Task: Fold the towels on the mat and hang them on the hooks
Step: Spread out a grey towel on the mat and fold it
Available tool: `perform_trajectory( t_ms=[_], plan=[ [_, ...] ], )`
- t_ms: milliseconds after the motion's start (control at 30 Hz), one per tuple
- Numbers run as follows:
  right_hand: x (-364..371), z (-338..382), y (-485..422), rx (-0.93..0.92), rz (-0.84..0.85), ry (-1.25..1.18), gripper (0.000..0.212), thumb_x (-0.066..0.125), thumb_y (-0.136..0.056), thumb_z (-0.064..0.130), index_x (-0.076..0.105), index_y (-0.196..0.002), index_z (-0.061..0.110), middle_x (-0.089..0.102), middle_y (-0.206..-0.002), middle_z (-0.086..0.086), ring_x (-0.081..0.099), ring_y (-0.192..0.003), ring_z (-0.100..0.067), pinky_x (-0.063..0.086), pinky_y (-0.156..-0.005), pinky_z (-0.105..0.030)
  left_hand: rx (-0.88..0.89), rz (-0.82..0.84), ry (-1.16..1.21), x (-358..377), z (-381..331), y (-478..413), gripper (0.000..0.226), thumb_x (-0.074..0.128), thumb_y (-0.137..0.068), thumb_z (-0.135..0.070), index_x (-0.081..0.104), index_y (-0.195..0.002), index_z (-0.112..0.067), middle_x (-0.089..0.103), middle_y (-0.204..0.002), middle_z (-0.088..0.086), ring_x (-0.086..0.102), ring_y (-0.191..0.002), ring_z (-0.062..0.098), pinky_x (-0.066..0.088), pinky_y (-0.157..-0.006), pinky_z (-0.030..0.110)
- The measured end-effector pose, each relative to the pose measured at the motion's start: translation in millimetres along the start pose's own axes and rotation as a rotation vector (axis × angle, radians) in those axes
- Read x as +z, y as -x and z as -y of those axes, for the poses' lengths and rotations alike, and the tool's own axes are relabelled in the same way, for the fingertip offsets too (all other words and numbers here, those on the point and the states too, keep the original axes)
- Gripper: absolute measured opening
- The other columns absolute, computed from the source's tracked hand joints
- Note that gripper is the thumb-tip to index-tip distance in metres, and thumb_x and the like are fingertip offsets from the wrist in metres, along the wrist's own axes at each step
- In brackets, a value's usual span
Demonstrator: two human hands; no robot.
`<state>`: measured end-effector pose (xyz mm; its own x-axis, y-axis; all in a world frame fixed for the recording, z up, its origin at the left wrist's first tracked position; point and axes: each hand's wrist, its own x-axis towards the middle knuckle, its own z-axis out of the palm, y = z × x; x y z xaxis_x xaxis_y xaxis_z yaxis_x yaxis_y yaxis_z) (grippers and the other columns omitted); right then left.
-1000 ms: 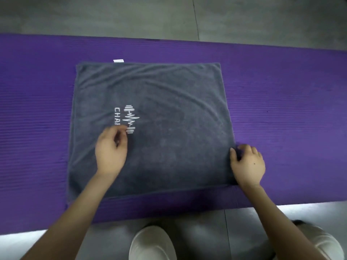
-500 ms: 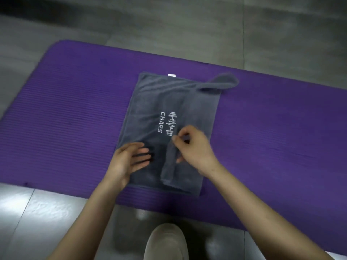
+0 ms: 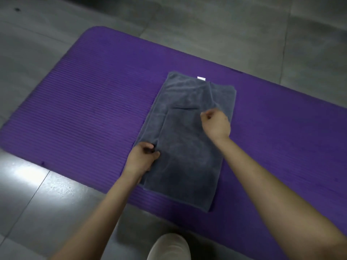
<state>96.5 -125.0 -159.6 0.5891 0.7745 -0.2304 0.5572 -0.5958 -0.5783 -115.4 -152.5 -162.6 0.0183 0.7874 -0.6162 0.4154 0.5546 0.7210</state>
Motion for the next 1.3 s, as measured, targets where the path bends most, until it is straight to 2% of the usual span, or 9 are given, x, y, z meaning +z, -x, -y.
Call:
perform_trajectory(
  t_ms=[300, 433, 567, 667, 733, 867, 1067, 1200, 1300],
  plan=[
    [10.9, 5.9, -56.3, 0.240, -0.124, -0.003, 0.029, 0.058, -0.089, 0.038, 0.062, -0.076, 0.012, 0.066, -0.092, -0.005, 0.063, -0.093, -0.025, 0.035, -0.064, -0.026, 0.065, 0.011, -0.106, -2.9, 2.7, -9.6, 0.023, 0.072, -0.076, -0.009, 0.058, -0.083, -0.025, 0.060, -0.074, 0.001, 0.056, -0.069, 0.018, 0.051, -0.071, 0.037],
    [5.1, 21.2, -65.0, 0.171, -0.259, -0.391, 0.020, 0.064, -0.085, 0.023, 0.047, -0.072, 0.020, 0.059, -0.079, 0.004, 0.063, -0.080, -0.021, 0.051, -0.076, -0.033, 0.114, 0.002, 0.025, -13.1, 0.2, -7.9, 0.026, 0.067, -0.080, 0.000, 0.059, -0.080, -0.025, 0.055, -0.071, -0.001, 0.053, -0.061, 0.011, 0.047, -0.062, 0.030],
    [15.6, 68.7, -90.0, 0.076, -0.268, -0.709, 0.033, 0.065, -0.082, 0.013, 0.039, -0.067, 0.025, 0.050, -0.068, 0.007, 0.060, -0.066, -0.017, 0.058, -0.060, -0.043, 0.178, -0.186, -0.109, -26.2, 8.9, -13.1, 0.022, 0.069, -0.078, -0.006, 0.059, -0.086, -0.024, 0.056, -0.067, -0.006, 0.050, -0.054, 0.000, 0.038, -0.059, 0.018],
    [44.7, 101.4, -116.2, 0.021, -0.233, -0.663, 0.031, 0.067, -0.078, 0.018, 0.040, -0.066, 0.028, 0.053, -0.070, 0.008, 0.064, -0.079, -0.028, 0.054, -0.076, -0.051, 0.164, -0.308, -0.199, -25.7, 17.1, -15.6, 0.021, 0.067, -0.080, -0.009, 0.059, -0.097, -0.020, 0.056, -0.070, -0.013, 0.053, -0.063, 0.002, 0.033, -0.058, 0.016],
    [58.8, 114.5, -113.6, 0.020, -0.107, -0.591, 0.014, 0.066, -0.082, 0.022, 0.052, -0.083, 0.024, 0.055, -0.082, 0.006, 0.061, -0.087, -0.024, 0.048, -0.092, -0.036, 0.165, -0.361, -0.223, -22.4, 21.0, -16.9, 0.025, 0.065, -0.081, -0.011, 0.058, -0.104, -0.019, 0.056, -0.071, -0.013, 0.057, -0.069, 0.013, 0.036, -0.064, 0.024],
    [61.1, 96.3, -101.7, 0.061, 0.120, -0.562, 0.041, 0.062, -0.086, 0.019, 0.051, -0.124, 0.011, 0.054, -0.104, 0.002, 0.053, -0.096, -0.013, 0.040, -0.084, -0.019, 0.192, -0.416, -0.294, -15.0, 28.8, -17.9, 0.031, 0.060, -0.085, -0.014, 0.053, -0.114, -0.019, 0.062, -0.081, -0.004, 0.060, -0.082, 0.024, 0.042, -0.068, 0.030],
    [3.3, -2.1, -73.1, -0.053, -0.300, 0.137, 0.040, 0.057, -0.085, 0.026, 0.051, -0.120, 0.008, 0.059, -0.118, -0.015, 0.053, -0.111, -0.035, 0.040, -0.091, -0.038, 0.352, -0.538, -0.568, -6.2, 37.4, -12.9, 0.021, 0.067, -0.082, -0.019, 0.063, -0.098, -0.006, 0.062, -0.087, 0.013, 0.058, -0.078, 0.034, 0.038, -0.062, 0.033],
    [-6.5, -35.1, -74.5, 0.134, -0.074, 0.154, 0.050, 0.063, -0.085, 0.039, 0.049, -0.122, 0.009, 0.061, -0.118, -0.012, 0.055, -0.112, -0.032, 0.043, -0.087, -0.038, 0.251, -0.464, -0.626, -12.6, 41.7, -11.5, 0.026, 0.067, -0.082, -0.027, 0.062, -0.095, -0.006, 0.054, -0.096, 0.015, 0.051, -0.089, 0.035, 0.044, -0.072, 0.042],
    [-5.2, -33.5, -78.9, 0.214, -0.070, 0.073, 0.027, 0.067, -0.082, 0.037, 0.063, -0.094, 0.014, 0.067, -0.103, -0.008, 0.062, -0.100, -0.030, 0.047, -0.077, -0.035, 0.204, -0.385, -0.508, -16.2, 40.7, -13.7, 0.019, 0.062, -0.085, -0.022, 0.058, -0.097, -0.008, 0.055, -0.101, 0.012, 0.053, -0.088, 0.032, 0.045, -0.070, 0.039]
  ],
)
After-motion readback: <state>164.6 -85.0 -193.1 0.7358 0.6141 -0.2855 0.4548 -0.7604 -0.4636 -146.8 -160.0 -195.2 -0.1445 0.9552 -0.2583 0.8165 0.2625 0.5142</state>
